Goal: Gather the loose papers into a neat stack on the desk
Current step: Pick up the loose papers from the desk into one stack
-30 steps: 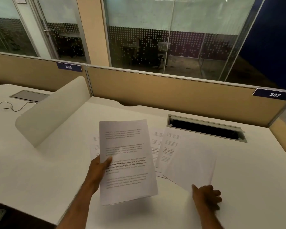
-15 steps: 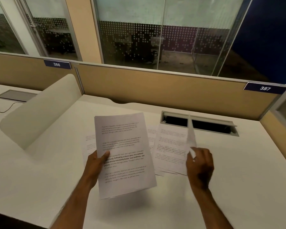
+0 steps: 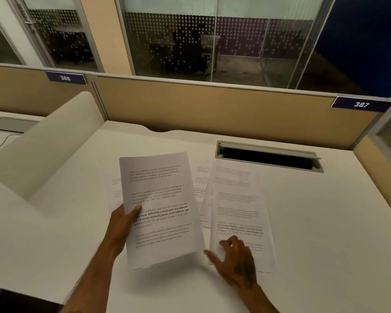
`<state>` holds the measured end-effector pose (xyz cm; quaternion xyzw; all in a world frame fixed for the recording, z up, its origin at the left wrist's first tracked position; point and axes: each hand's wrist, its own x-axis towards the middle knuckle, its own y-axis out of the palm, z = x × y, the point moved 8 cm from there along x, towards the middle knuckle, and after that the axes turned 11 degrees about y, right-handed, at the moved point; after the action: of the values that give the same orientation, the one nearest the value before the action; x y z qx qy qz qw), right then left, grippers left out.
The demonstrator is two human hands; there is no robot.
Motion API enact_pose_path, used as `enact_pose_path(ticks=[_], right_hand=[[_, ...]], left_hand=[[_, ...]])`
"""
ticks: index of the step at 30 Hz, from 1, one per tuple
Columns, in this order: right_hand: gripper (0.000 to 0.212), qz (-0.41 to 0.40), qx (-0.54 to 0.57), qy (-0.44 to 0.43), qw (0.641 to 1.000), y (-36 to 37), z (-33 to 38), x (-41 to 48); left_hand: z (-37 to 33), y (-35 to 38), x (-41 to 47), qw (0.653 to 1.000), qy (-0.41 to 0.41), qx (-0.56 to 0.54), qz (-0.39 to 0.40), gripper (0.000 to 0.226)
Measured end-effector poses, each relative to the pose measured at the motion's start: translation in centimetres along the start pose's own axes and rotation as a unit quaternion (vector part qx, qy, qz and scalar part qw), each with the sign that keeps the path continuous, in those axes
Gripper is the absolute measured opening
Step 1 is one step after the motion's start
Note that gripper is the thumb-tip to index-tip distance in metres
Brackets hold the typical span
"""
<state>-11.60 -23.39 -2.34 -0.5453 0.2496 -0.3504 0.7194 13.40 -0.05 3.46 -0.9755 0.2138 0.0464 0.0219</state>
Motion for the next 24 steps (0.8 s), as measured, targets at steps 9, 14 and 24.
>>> enact_pose_path(ticks=[9, 14, 24], right_hand=[[0.076, 0.099, 0.103, 0.413, 0.899, -0.9, -12.2, 7.0], [0.056, 0.124, 0.242, 0.456, 0.847, 0.7, -14.2, 8.6], [0.035, 0.033, 0.313, 0.361, 0.878, -2.7, -10.4, 16.9]], left_hand=[[0.0, 0.0, -0.1, 1.000, -0.001, 0.002, -0.004, 0.028], [-0.4, -0.1, 0.0, 1.000, 0.006, 0.003, -0.007, 0.025], [-0.2, -0.6, 1.8, 1.000, 0.001, 0.004, -0.018, 0.026]])
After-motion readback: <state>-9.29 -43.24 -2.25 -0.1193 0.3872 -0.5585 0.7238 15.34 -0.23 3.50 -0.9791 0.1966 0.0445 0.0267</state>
